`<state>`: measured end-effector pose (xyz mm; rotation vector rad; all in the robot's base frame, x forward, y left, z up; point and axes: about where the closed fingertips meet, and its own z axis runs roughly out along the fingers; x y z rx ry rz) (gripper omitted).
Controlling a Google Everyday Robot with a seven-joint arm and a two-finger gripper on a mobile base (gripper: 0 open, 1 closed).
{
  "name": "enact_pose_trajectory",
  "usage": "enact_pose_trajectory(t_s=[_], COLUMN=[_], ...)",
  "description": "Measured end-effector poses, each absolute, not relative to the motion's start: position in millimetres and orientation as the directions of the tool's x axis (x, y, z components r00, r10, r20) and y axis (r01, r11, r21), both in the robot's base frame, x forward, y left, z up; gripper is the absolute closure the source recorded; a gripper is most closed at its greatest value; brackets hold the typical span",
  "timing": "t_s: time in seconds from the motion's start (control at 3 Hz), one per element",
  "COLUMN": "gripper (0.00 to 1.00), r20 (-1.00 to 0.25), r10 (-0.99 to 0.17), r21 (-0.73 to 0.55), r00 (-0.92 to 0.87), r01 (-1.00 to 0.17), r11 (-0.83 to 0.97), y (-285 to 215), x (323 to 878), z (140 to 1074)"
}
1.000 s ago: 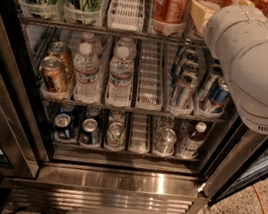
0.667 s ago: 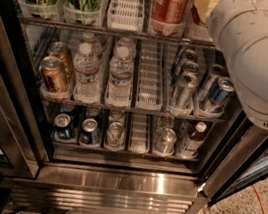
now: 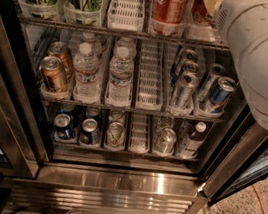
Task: Pick coke can from top shelf of fridge
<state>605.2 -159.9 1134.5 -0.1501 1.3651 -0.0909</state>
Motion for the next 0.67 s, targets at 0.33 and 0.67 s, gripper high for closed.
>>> enact_pose_trajectory(t_s=[0.33, 0.67], gripper=[1.0, 1.0], r20=[-0.978, -0.991], r10=[-0.141, -0.12], r21=[-0.144, -0.121], r00=[0.156, 0.064], r01=[-0.008, -0.017], r11=[0.99, 0.992], y=[-175, -190], x=[592, 570], z=[1125, 1102])
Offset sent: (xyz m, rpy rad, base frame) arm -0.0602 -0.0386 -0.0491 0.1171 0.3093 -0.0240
